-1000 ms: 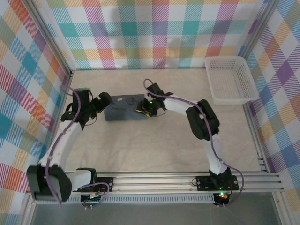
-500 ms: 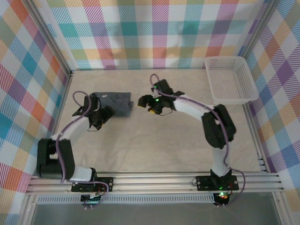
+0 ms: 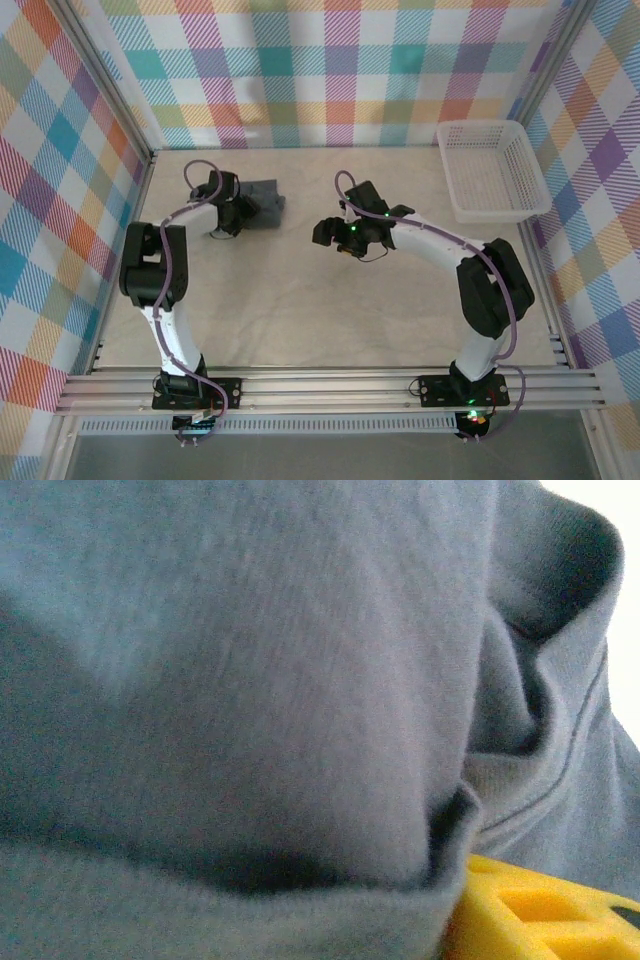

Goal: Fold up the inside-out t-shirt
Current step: Move the T-shirt to the top-left of the table.

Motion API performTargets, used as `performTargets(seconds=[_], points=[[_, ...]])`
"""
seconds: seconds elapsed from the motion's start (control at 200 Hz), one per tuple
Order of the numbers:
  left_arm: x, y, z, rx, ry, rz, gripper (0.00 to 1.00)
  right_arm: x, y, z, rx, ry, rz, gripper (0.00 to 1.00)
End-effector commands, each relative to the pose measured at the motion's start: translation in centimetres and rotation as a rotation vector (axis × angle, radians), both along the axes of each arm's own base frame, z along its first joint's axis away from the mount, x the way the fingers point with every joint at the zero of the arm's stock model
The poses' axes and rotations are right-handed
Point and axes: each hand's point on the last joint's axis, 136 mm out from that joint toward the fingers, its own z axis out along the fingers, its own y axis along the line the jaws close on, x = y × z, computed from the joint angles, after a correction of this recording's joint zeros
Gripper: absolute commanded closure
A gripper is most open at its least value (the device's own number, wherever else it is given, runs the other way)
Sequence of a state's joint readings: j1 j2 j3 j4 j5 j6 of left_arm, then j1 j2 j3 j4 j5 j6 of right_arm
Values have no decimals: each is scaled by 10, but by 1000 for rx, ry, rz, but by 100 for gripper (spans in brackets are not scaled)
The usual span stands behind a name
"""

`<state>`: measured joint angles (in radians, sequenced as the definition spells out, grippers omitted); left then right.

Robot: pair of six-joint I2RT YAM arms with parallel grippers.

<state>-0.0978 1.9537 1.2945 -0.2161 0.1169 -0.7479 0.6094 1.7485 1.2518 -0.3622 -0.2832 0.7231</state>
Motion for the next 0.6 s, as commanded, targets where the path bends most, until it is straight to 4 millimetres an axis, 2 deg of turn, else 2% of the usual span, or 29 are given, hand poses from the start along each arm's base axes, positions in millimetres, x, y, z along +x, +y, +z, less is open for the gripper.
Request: performTargets(seconds=[0.0, 0.225, 0.33, 0.46, 0.595], points=[[18, 29, -1, 86, 40, 62, 43, 1, -10, 27, -3, -52, 4, 24], [84, 59, 1, 109, 22, 56, 43, 1, -22, 35, -1, -39, -10, 24], [108, 70, -2, 103, 15, 67, 43, 2, -26, 35, 0, -32, -17, 23], [137, 72, -3, 65, -20, 56, 41, 3, -29, 32, -7, -14, -15, 23], [161, 69, 10, 14, -84, 48, 39, 3, -30, 31, -11, 0, -13, 23]])
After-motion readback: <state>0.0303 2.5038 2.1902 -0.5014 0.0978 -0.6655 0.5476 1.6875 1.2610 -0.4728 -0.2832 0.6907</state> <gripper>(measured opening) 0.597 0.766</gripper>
